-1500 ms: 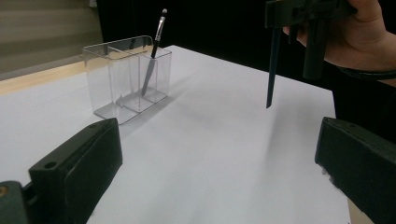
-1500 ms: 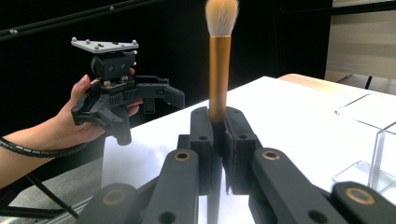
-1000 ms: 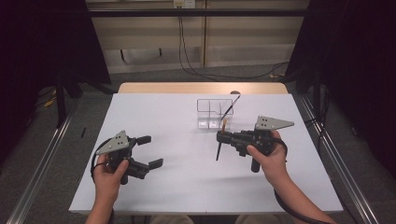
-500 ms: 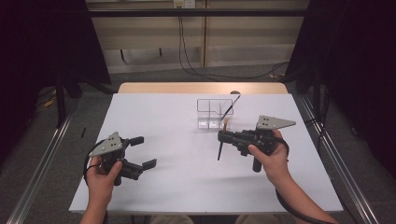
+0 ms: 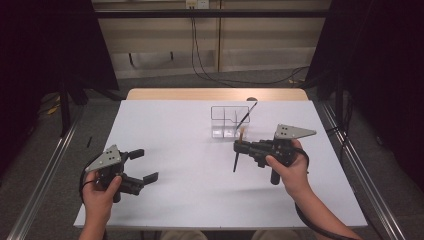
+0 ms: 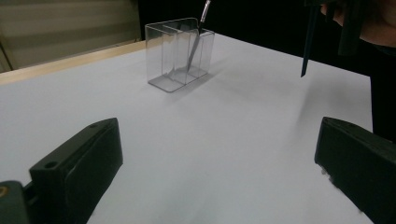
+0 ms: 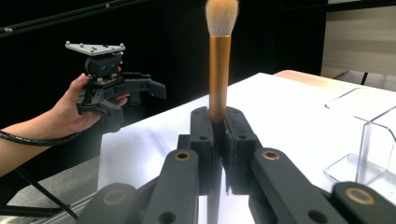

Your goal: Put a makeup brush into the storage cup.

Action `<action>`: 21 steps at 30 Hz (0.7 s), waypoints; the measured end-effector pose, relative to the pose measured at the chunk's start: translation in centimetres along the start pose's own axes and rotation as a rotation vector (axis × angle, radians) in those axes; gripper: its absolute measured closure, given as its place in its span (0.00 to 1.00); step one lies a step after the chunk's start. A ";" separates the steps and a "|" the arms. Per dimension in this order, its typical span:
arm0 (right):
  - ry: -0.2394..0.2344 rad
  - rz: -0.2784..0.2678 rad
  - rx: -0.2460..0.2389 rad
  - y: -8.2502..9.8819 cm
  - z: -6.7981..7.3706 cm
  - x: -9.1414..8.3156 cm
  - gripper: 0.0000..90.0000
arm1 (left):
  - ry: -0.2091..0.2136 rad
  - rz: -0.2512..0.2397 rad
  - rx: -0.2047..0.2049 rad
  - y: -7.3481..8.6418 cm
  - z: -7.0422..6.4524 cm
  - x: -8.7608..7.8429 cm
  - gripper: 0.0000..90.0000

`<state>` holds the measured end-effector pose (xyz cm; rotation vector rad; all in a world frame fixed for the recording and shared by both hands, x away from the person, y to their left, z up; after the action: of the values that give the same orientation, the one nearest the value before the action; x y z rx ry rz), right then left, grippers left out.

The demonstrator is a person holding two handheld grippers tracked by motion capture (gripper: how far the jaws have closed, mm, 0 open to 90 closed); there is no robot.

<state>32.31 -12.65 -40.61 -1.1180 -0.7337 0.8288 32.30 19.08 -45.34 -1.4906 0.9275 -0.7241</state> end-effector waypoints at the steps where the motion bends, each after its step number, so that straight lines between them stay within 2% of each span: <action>1: 0.000 0.001 0.001 0.1 0.0 0.0 0.93 | 0.004 -0.001 -0.001 0.0 0.0 -0.1 0.01; 9: -0.004 0.001 -0.004 0.0 0.0 0.1 0.93 | -0.022 0.004 -0.005 0.4 0.3 -0.8 0.01; 19: -0.003 0.004 -0.008 0.0 -0.1 -0.1 0.93 | -0.024 0.026 0.001 0.8 0.7 -1.5 0.01; 21: -0.001 0.004 -0.008 0.0 -0.1 -0.2 0.93 | -0.021 0.024 -0.012 0.8 0.7 -1.6 0.01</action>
<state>32.33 -12.85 -40.71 -1.1268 -0.7370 0.8304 31.99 20.79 -46.14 -1.4922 0.9334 -0.6855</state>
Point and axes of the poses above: each handheld gripper's, and its own axes: x roughly forward along the jaws, y roughly out of its underside, z roughly to its left, the point moved 8 cm from there along x, roughly forward along the jaws, and after that the axes turned 15 degrees about -z, right-handed, at the moved point
